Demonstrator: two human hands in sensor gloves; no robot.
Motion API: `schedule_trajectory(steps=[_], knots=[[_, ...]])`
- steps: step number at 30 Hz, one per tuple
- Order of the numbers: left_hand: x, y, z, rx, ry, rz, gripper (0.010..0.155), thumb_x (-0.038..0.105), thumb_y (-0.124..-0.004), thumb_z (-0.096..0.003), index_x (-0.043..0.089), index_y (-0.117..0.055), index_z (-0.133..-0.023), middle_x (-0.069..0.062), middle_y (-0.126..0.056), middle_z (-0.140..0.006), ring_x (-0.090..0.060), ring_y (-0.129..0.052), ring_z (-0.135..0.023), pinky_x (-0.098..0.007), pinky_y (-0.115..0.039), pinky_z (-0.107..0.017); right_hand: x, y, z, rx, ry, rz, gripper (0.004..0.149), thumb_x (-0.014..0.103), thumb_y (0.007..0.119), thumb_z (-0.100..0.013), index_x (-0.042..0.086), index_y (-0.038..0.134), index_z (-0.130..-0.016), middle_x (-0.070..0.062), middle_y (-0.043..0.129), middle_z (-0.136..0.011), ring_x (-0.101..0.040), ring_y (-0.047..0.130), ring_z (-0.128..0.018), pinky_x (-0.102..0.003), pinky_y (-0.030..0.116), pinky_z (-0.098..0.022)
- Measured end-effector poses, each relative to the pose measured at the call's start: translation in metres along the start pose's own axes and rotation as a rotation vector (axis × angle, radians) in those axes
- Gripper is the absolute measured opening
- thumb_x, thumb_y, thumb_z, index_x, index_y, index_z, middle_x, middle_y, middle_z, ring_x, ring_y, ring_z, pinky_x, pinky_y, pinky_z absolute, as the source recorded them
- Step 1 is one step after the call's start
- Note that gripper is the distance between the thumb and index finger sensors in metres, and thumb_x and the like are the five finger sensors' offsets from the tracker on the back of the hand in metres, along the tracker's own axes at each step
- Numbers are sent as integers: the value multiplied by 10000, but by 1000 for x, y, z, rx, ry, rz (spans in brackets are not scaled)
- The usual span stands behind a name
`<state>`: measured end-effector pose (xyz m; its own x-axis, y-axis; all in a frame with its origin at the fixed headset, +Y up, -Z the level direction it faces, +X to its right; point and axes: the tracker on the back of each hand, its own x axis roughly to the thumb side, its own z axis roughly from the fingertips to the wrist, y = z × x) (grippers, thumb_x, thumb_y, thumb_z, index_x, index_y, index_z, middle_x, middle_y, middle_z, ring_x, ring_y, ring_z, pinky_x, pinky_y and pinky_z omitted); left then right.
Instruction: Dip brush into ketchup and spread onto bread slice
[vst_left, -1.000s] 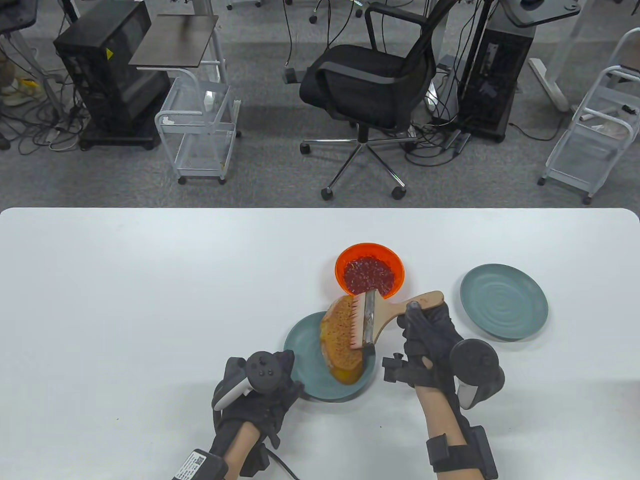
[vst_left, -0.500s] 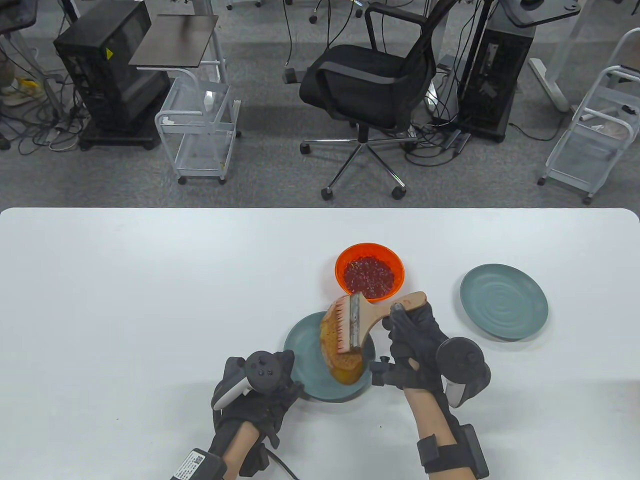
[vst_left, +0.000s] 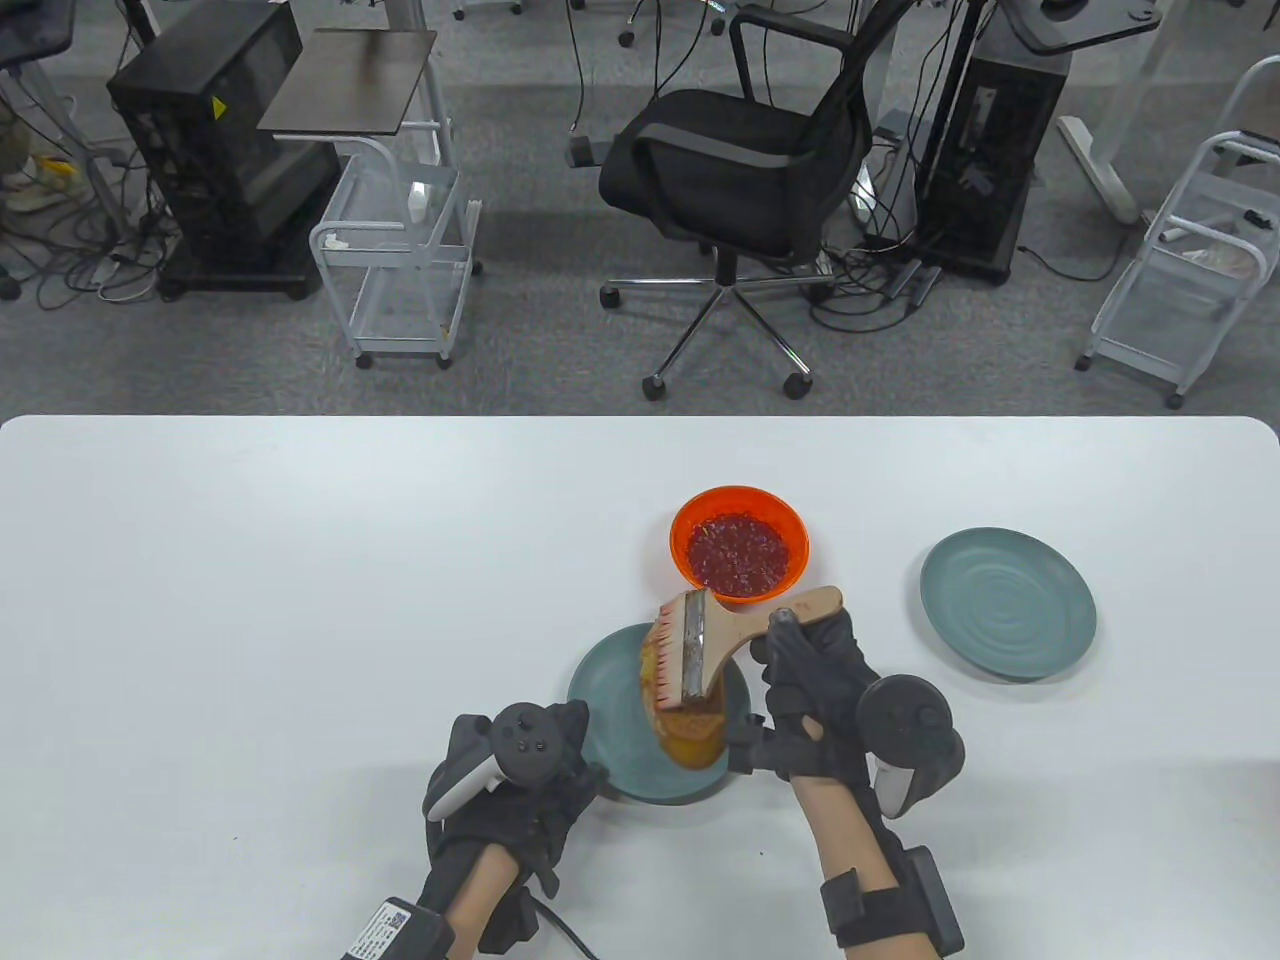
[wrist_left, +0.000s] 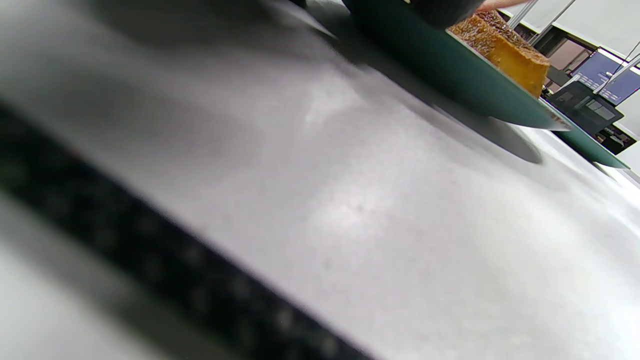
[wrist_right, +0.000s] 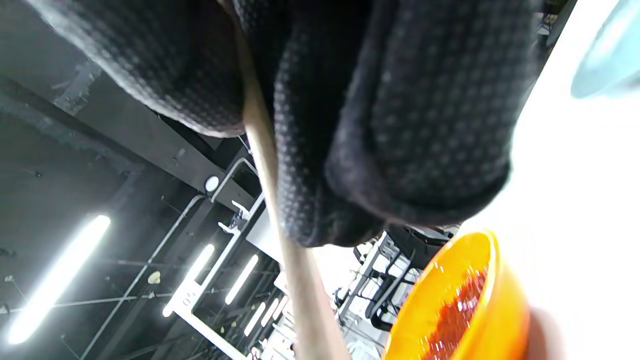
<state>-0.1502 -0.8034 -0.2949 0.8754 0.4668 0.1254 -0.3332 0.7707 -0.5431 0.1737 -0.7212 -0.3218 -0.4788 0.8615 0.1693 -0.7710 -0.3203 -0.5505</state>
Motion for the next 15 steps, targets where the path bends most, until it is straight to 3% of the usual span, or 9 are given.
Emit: schedule_trajectory(steps=[2, 5, 12, 15], knots=[[0, 0, 0, 0, 1, -1, 669, 475, -503, -676, 200, -117, -1149, -115, -180, -1195, -382, -111, -1069, -574, -182, -702, 1, -15, -8, -65, -85, 114, 430, 329, 882, -509, 33, 768, -800, -228, 931, -616, -268, 1138, -320, -310, 1002, -178], [0, 0, 0, 0, 2, -1, 671, 475, -505, -675, 199, -118, -1149, -115, -182, -1194, -383, -112, -1069, -574, -182, -702, 2, -22, -9, -88, -74, 78, 430, 332, 879, -511, 36, 765, -802, -227, 928, -621, -268, 1138, -322, -310, 1002, -182], [0, 0, 0, 0, 1, -3, 669, 473, -503, -676, 200, -116, -1148, -115, -181, -1194, -382, -93, -1071, -574, -181, -702, 2, 12, 6, 42, 47, -26, 431, 319, 882, -512, 24, 765, -803, -240, 925, -621, -278, 1136, -326, -314, 1003, -178], [0, 0, 0, 0, 1, -3, 670, 475, -502, -675, 199, -116, -1149, -114, -180, -1195, -383, -92, -1071, -575, -180, -702, 3, 8, 3, 31, 2, 26, 432, 327, 879, -512, 28, 765, -801, -232, 929, -617, -267, 1139, -318, -309, 1003, -177]])
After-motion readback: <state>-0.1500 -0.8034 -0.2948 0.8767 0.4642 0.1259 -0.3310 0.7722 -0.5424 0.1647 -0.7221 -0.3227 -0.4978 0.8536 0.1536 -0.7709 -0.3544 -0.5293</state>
